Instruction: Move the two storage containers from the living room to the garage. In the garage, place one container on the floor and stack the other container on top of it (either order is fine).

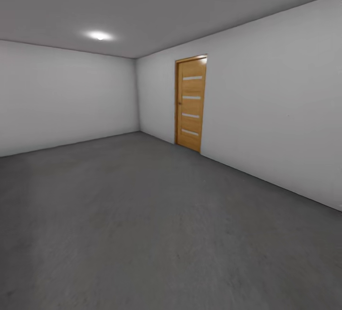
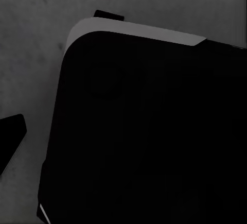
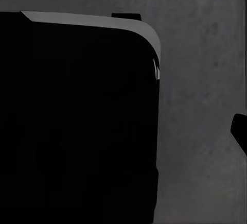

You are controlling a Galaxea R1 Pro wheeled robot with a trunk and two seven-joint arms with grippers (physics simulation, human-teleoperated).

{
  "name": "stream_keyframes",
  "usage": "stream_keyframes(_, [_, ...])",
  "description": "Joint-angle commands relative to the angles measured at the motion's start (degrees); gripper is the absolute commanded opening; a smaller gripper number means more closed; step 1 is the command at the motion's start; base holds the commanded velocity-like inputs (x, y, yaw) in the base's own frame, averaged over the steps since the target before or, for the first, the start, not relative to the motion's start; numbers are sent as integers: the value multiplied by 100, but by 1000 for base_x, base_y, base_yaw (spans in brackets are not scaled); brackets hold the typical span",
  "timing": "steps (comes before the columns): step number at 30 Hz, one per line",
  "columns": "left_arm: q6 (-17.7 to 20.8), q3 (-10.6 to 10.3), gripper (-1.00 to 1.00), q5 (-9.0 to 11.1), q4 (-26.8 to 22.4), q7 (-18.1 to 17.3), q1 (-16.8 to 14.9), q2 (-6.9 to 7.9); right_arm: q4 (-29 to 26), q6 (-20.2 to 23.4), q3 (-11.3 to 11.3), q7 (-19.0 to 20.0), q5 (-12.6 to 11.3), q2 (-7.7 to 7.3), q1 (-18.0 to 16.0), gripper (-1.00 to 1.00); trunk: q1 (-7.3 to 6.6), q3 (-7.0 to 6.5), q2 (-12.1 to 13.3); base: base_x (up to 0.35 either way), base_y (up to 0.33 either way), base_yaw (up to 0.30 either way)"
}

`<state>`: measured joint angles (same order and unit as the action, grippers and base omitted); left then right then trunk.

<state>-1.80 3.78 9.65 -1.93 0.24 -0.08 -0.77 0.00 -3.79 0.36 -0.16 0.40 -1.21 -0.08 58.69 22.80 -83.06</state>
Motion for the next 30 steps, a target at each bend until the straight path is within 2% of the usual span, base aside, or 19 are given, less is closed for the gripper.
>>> stream_keyframes(1, [-13,35,100,19,-1,3,-1,-2,0,-15,6,-2,4,-1,-1,100,3,5,-2,324,0,-37])
stream_keyframes(30, [-19,35,100,54,-1,3,-1,-2,0,1,25,-2,5,-20,-1,100,3,5,-2,324,0,-3])
